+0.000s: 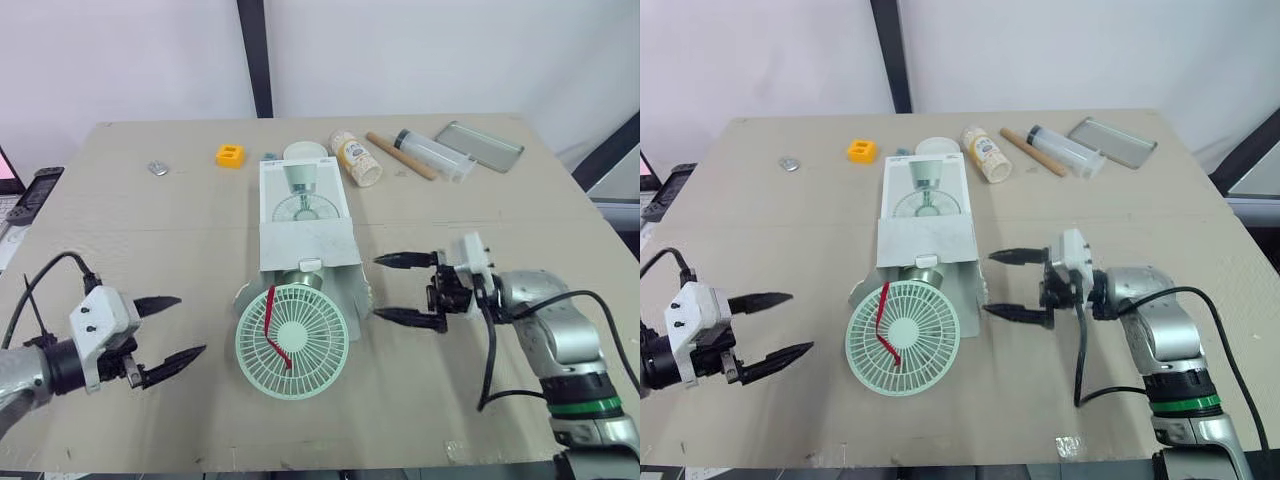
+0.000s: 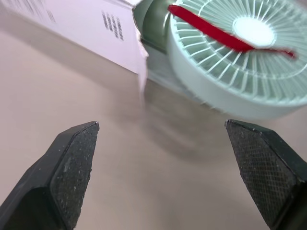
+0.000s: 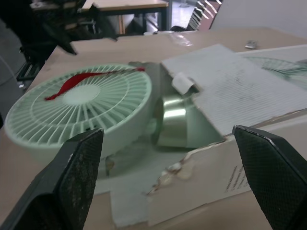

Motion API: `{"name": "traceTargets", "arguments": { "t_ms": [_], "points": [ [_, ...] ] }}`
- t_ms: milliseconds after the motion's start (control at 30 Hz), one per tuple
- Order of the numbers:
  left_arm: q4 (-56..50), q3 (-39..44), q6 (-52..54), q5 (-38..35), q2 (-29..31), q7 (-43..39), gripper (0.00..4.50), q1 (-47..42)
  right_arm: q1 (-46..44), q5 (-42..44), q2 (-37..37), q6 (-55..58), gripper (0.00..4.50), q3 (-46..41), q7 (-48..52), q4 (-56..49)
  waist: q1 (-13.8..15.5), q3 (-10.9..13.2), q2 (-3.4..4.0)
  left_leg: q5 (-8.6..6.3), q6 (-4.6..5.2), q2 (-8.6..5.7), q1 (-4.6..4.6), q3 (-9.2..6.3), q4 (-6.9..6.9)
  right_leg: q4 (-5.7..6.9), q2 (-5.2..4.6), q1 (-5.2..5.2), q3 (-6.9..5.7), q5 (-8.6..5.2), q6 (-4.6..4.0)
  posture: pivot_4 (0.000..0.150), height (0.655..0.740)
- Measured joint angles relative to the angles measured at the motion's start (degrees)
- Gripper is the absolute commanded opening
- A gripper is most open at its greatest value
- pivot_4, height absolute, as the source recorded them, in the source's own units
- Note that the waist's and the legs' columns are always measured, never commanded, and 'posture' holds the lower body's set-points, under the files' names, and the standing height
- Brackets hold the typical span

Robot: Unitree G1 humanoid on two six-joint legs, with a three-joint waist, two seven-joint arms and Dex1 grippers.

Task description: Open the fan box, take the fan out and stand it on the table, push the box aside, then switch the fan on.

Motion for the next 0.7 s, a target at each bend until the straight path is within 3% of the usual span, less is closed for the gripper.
{"name": "traceTargets", "arguments": {
  "t_ms": [100, 167, 200, 467, 700],
  "points": [
    [4.8, -3.2, -15.0, 11.8, -1.6, -1.0, 4.5, -2.9, 2.4, -1.0, -0.1, -4.2, 4.47, 0.7, 2.2, -0.2, 0.0, 0.0, -0.03, 0.0, 0.01, 0.02, 0.0, 0.0, 0.02, -0.01, 0.0, 0.0, -0.02, 0.05, 0.01, 0.15, 0.74],
    [6.8, -4.5, -21.0, 15.9, -1.6, -1.5, 4.5, -3.5, 3.1, -1.1, -0.2, -5.1, 4.47, 1.1, 2.7, -0.3, 0.0, 0.0, -0.04, -0.01, 0.01, 0.03, 0.0, 0.03, 0.02, -0.01, 0.0, -0.02, 0.0, 0.09, 0.02, 0.15, 0.74],
    [12.9, -8.0, -37.1, 26.0, -2.4, -1.2, 4.5, -6.0, 5.1, -1.0, -0.8, -6.1, 4.47, 1.1, 3.6, -0.9, 0.1, 0.0, -0.04, -0.01, 0.02, 0.03, 0.0, 0.03, 0.03, -0.01, -0.01, -0.02, -0.02, 0.12, 0.02, 0.15, 0.74],
    [24.2, -11.0, -69.7, 41.3, -5.7, 6.7, 4.5, -12.9, 8.5, 0.6, -3.1, -6.0, 4.47, 0.6, 4.4, -3.6, 0.0, 0.0, -0.09, -0.05, 0.09, 0.1, -0.01, 0.06, 0.14, 0.02, 0.01, -0.02, -0.06, 0.2, 0.07, 0.15, 0.74],
    [28.1, -11.8, -83.4, 50.9, -8.7, 12.1, 4.5, -16.7, 9.3, 2.2, -3.5, -4.3, 4.47, 0.5, 4.4, -5.3, 0.1, 0.0, -0.08, -0.08, 0.15, 0.06, -0.02, 0.1, 0.28, 0.07, 0.0, -0.01, -0.18, 0.27, 0.16, 0.15, 0.74]
  ]
}}
